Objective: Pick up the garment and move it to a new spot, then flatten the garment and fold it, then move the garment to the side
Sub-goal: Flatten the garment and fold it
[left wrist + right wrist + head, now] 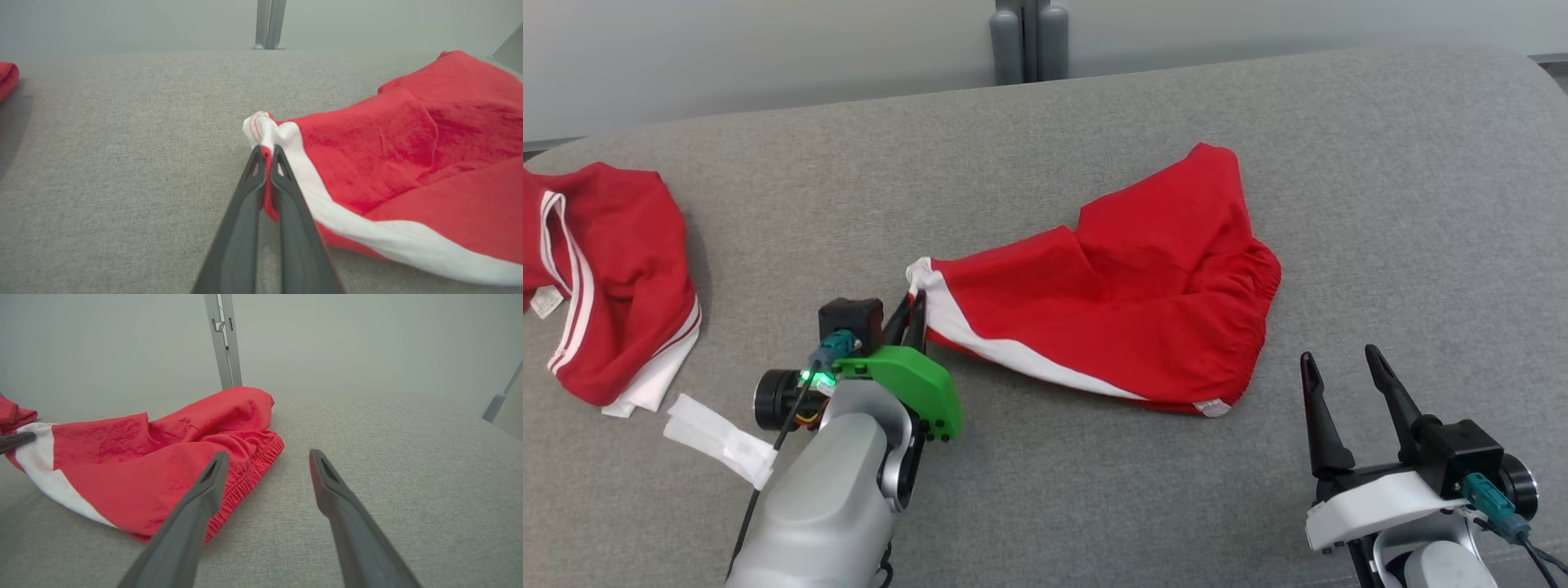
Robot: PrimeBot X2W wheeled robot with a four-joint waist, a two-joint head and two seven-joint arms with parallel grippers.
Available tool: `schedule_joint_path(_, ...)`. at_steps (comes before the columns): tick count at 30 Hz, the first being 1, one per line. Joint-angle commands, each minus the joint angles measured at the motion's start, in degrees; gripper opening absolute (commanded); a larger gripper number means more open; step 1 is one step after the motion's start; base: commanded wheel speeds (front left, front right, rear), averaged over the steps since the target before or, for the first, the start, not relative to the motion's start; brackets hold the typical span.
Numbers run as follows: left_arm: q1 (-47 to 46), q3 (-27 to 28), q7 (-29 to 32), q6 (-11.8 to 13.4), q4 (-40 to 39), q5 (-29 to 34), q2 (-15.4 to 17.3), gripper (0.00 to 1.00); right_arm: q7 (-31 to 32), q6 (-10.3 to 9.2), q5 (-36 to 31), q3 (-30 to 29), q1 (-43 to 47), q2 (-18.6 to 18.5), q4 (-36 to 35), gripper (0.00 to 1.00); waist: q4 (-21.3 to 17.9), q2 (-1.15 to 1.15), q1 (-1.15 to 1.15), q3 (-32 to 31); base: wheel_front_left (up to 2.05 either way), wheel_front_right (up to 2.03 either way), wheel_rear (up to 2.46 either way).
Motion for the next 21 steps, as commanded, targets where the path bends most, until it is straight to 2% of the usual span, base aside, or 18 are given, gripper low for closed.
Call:
schedule_joint_path(1,0.9,1.4,-0.4,1.3,-2.4,0.7,0.4,0.00,-0.2,-0.06,0.2,-0.2,0.6,-0.2,0.1,1.00,1.6,0.00,0.00,-0.7,0.00,0.00,0.00)
schedule_joint_path(10,13.3,9.8,-0.3,5.7,-16.1,5.0,1.0,0.00,-0.2,-0.06,0.1,-0.8,1.3,-0.2,0.5,1.00,5.8,0.00,0.00,-1.3,0.00,0.00,0.00)
schedule_joint_path(15,18.5,12.2,-0.3,6.1,-18.3,7.0,0.5,0.00,-0.2,-0.06,-0.2,-0.6,0.9,-0.2,1.0,1.00,6.5,0.00,0.00,-1.2,0.00,0.00,0.00)
schedule_joint_path(16,19.1,12.4,-0.3,6.1,-18.2,7.2,0.4,0.07,-0.2,-0.06,-0.3,-0.6,0.8,-0.2,1.0,1.00,6.6,0.00,0.00,-1.2,0.00,0.00,0.00)
schedule_joint_path(17,19.9,12.6,-0.3,5.8,-17.9,7.0,0.4,0.38,-0.2,-0.06,-0.4,-0.5,0.7,-0.2,1.2,1.00,6.6,0.00,0.00,-1.2,0.00,0.00,0.00)
schedule_joint_path(18,20.3,12.9,-0.3,5.7,-17.7,6.7,0.3,0.49,-0.2,-0.06,-0.4,-0.5,0.6,-0.2,1.3,1.00,6.5,0.00,0.00,-1.2,0.00,0.00,0.00)
schedule_joint_path(19,20.8,13.1,-0.3,5.4,-17.5,6.4,0.3,1.00,-0.2,-0.06,-0.4,-0.5,0.5,-0.2,1.3,1.00,6.5,0.00,0.00,-1.3,0.00,0.00,0.00)
schedule_joint_path(21,21.4,13.1,-0.3,4.9,-17.4,5.3,0.2,1.00,-0.2,-0.06,-0.5,-0.6,0.3,-0.2,1.5,1.00,6.3,0.00,0.00,-1.4,0.00,0.00,0.00)
